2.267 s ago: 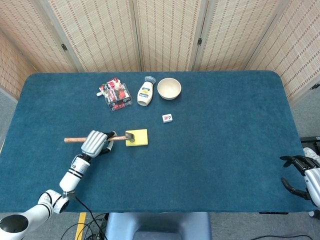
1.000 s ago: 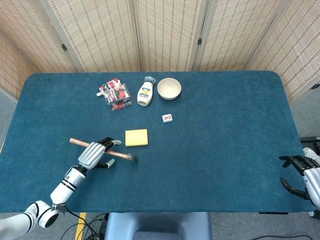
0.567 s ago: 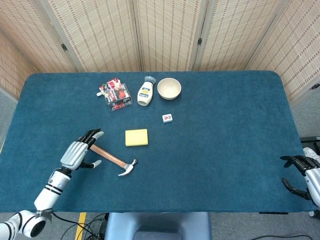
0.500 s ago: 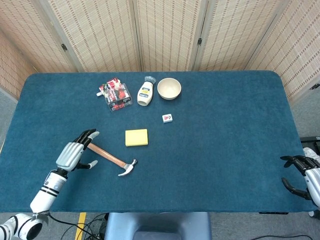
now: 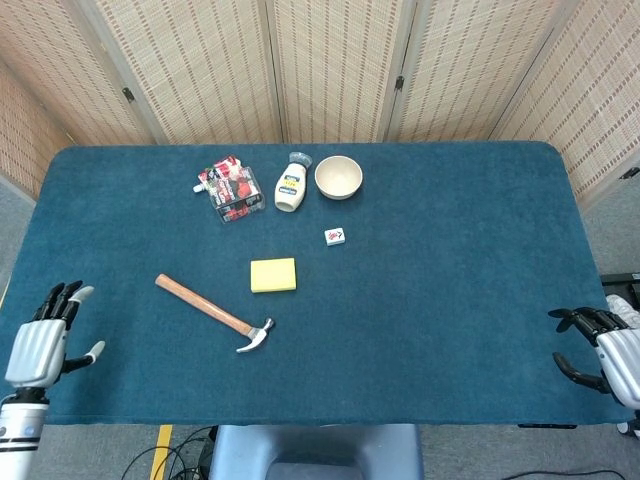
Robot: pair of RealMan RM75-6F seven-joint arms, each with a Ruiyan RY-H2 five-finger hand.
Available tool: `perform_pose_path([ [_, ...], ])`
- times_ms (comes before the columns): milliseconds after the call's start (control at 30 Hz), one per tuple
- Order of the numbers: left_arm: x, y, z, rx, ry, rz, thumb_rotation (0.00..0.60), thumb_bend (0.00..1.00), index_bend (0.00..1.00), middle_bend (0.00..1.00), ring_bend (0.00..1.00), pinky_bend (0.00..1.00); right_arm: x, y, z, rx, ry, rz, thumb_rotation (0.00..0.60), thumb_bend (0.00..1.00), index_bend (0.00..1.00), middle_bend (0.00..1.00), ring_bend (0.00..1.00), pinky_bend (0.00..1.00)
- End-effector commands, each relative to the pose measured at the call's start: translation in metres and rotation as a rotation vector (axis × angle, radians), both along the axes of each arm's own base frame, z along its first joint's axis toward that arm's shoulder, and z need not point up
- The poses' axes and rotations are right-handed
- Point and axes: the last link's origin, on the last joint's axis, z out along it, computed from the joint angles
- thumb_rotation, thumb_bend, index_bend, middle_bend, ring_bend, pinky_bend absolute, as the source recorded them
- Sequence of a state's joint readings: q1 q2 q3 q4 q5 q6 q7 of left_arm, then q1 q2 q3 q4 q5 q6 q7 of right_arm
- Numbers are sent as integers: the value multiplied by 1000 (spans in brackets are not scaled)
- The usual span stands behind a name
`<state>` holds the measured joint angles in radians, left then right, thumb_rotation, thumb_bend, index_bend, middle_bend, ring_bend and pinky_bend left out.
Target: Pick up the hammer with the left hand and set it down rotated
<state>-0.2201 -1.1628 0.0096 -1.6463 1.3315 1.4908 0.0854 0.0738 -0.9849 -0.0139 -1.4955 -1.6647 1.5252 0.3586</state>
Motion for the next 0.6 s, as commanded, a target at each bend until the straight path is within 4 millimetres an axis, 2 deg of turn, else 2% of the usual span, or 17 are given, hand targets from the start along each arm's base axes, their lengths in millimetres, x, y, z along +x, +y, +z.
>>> perform_pose_path([
  [33,-5,-15,9,13,27,24,600,270,183,127,64,252,0,-1,-2,8,1,-2,600,228,303,454,287,302],
  [233,-9,-29,12,30,8,44,600,270,190,127,64,252,3,-3,-6,15,-6,11,600,228,303,454,287,302],
  [600,-7,-29,8,46,-5,15,600,270,206,141,64,252,5,-2,-4,6,-3,10,600,228,303,454,287,302],
])
